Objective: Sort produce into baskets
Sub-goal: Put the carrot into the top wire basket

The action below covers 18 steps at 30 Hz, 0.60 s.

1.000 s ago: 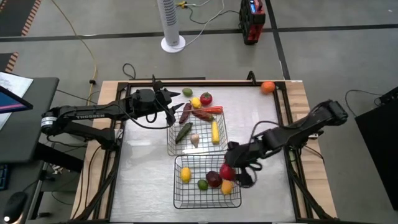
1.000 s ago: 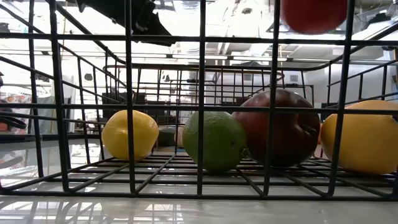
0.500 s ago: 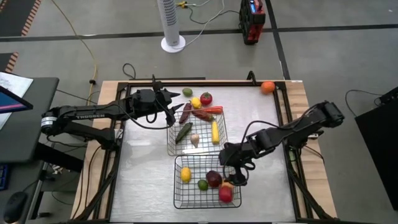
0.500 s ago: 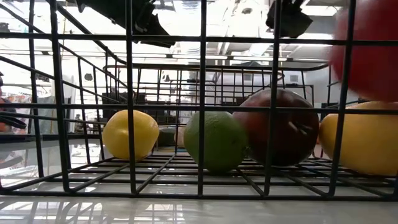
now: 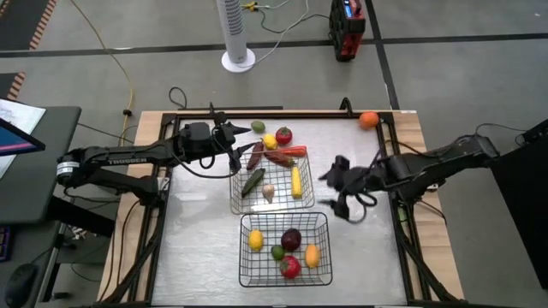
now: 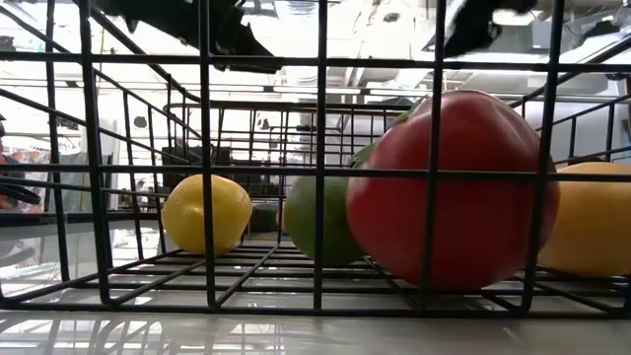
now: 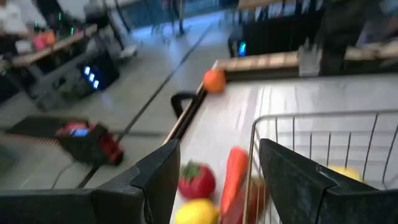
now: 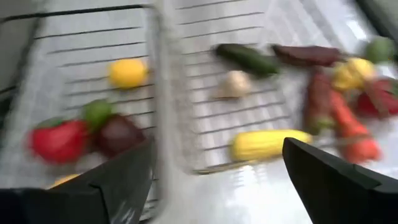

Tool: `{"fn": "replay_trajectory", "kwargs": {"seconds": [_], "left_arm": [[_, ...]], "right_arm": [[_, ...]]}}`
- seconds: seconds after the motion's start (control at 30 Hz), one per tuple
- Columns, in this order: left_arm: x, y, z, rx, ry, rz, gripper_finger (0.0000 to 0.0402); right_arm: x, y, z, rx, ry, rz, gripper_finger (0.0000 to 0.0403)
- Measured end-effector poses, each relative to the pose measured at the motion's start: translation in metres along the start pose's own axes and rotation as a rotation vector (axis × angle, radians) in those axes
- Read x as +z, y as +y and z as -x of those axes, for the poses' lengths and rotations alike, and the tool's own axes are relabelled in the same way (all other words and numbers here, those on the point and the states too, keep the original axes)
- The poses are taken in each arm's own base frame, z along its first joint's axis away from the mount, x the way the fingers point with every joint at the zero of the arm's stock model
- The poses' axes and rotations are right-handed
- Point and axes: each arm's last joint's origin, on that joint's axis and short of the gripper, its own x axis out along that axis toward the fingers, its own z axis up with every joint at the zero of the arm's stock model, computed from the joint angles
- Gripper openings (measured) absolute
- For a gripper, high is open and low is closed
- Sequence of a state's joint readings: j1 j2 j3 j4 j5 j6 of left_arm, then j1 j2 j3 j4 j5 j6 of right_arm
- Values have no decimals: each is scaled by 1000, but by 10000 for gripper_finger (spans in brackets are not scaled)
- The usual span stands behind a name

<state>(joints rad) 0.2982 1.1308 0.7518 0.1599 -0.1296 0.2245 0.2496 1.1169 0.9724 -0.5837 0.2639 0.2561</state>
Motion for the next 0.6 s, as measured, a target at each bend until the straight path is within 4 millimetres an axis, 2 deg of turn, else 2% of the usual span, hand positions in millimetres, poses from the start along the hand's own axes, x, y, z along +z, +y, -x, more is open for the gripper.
{"fn": "replay_trajectory", "kwargs": {"seconds": [0.13, 0.27, 0.4, 0.6], "left_arm": [[-13, 22, -2, 72, -92, 80, 208], [-19, 52, -3, 123, -26, 190, 208], [-26, 76, -12, 110, 59, 286, 208], [-41, 103, -39, 86, 273, 307, 208]], "right_arm": [[-24, -23, -6, -50, -62, -57, 370], [-38, -45, -9, -120, -88, -117, 370], [-41, -61, -10, -175, -132, -145, 369], [-33, -74, -11, -227, -208, -95, 369]]}}
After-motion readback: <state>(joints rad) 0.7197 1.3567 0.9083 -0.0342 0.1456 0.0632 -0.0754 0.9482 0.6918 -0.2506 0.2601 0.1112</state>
